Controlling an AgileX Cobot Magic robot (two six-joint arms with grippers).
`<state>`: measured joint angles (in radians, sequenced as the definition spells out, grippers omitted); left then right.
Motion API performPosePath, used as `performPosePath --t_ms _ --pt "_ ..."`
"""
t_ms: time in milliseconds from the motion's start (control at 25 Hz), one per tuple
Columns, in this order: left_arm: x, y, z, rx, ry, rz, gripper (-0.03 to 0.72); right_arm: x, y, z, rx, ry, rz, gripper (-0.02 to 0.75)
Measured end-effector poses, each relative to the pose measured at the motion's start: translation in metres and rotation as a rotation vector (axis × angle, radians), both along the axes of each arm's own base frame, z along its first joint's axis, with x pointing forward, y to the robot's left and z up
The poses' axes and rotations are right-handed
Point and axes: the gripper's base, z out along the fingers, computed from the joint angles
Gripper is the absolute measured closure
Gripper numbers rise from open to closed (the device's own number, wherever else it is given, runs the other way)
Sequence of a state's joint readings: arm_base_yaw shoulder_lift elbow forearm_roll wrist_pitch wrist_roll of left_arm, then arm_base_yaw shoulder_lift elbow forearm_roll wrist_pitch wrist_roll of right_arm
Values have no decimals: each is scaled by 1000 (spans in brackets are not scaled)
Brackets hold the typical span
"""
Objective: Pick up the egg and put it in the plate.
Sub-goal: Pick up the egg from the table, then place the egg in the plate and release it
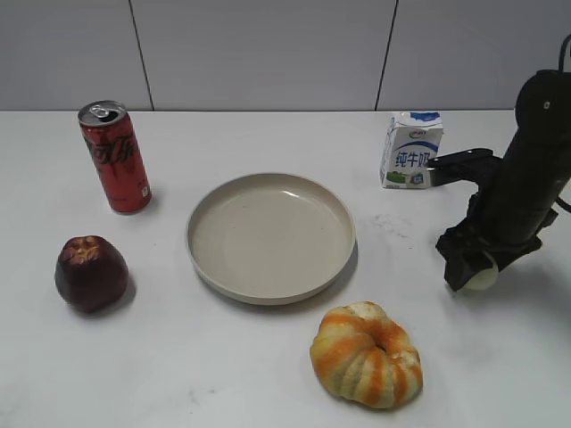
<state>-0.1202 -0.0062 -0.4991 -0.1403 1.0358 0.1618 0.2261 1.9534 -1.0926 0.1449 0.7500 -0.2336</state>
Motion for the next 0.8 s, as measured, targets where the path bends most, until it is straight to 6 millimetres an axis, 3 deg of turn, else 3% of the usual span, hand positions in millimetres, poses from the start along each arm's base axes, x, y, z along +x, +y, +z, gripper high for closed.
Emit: performPosePath --t_ms 240,360,600,800 --pt "0 0 0 0 0 0 458 20 20 31 65 -26 44 289" --pt "0 0 0 0 0 0 458 27 52 52 138 -75 108 289" --pt "0 0 0 0 0 0 458 22 132 83 222 -273 282 289" --pt "0 0 0 0 0 0 459 21 170 87 279 -426 329 290"
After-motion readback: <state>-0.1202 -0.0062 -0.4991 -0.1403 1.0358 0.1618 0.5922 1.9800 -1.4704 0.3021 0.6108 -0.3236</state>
